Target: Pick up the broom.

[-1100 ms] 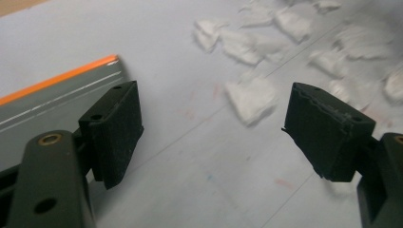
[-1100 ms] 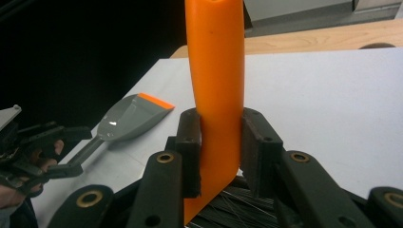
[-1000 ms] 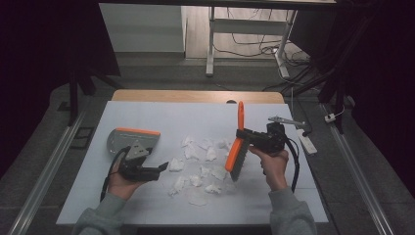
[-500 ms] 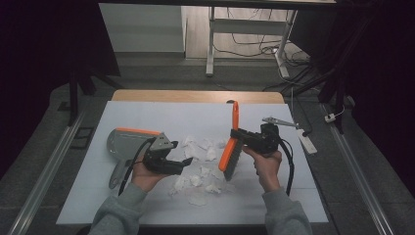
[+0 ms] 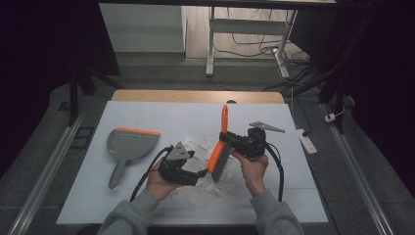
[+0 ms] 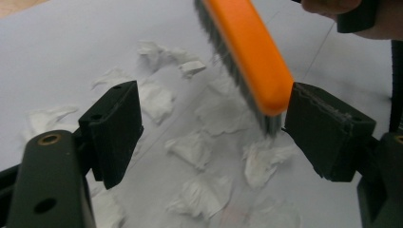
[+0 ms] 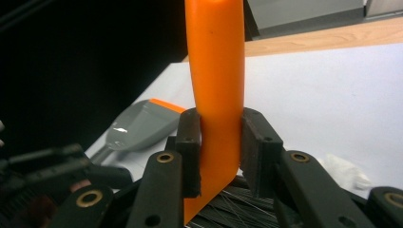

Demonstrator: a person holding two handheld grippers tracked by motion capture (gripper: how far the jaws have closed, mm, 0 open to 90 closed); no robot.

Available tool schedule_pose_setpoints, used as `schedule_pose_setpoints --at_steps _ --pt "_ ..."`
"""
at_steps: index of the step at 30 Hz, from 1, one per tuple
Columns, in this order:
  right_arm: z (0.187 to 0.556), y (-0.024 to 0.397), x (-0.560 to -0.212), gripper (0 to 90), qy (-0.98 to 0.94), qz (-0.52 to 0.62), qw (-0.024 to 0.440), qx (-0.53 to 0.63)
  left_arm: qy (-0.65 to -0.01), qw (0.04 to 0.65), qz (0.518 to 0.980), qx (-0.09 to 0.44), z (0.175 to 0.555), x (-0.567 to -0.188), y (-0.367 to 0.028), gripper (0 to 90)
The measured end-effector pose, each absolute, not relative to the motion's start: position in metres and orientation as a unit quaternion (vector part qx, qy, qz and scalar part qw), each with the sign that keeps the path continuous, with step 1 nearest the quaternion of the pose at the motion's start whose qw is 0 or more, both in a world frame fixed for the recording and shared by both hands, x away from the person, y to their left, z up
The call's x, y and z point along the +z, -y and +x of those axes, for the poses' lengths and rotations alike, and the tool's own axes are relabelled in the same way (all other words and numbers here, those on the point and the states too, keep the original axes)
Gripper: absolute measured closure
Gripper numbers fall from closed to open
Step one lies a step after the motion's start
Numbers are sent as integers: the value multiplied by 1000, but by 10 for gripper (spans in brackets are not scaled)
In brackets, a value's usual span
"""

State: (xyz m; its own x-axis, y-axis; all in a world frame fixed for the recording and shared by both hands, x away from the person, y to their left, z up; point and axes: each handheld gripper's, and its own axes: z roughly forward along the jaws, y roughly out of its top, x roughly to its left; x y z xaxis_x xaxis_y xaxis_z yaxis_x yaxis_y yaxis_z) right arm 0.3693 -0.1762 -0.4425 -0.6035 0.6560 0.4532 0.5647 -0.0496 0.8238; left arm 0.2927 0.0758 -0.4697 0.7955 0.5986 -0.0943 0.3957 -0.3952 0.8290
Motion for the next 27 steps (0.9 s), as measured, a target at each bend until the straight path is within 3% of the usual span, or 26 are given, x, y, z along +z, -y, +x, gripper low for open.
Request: schedule_pose_setpoints --at_steps 12,16,22,25,27 --pt "364 174 -442 711 -668 448 56 591 -300 472 820 122 288 -479 -51 213" --pt "362 173 -442 711 -662 450 55 597 -310 476 813 131 291 -483 -48 258" --pt "359 170 -444 711 -647 455 43 611 -324 471 809 137 294 -487 -46 397" --pt "358 168 -446 711 -641 458 37 615 -330 478 803 134 296 -487 -49 521" --pt "357 167 -447 711 -638 460 33 617 -325 482 803 130 297 -487 -52 677"
